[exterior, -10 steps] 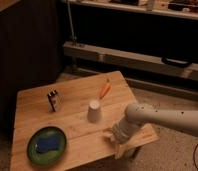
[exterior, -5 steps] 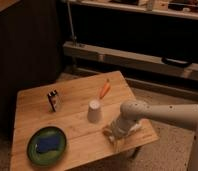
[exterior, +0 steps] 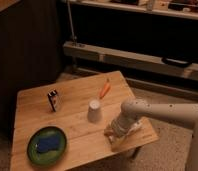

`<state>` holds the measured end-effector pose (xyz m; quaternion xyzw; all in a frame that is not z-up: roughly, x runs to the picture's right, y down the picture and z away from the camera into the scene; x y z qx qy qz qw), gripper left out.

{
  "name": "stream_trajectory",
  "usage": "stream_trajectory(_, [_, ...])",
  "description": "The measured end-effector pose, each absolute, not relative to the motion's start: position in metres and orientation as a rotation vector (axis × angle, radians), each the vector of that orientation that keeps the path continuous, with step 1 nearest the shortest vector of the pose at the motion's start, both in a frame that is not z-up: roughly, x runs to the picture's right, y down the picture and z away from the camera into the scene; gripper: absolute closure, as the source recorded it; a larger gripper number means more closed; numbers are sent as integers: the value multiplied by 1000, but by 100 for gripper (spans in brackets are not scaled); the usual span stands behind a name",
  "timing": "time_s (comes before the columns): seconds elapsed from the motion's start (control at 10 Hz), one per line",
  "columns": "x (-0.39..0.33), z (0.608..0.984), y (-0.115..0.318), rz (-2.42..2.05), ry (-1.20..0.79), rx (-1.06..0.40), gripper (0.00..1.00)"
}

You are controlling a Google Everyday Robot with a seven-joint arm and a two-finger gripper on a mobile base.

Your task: Stand the bottle upright

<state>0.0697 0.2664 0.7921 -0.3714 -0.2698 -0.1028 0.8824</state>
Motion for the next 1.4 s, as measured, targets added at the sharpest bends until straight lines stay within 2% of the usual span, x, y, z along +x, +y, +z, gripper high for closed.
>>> stream_trajectory(0.8, [59,789,247,-213,-592,-767,60])
stream_trajectory(1.2, [33,777,203,-157,-687,-757,60])
stream_trajectory(1.4, [12,759,170,-120,-761,-757,60])
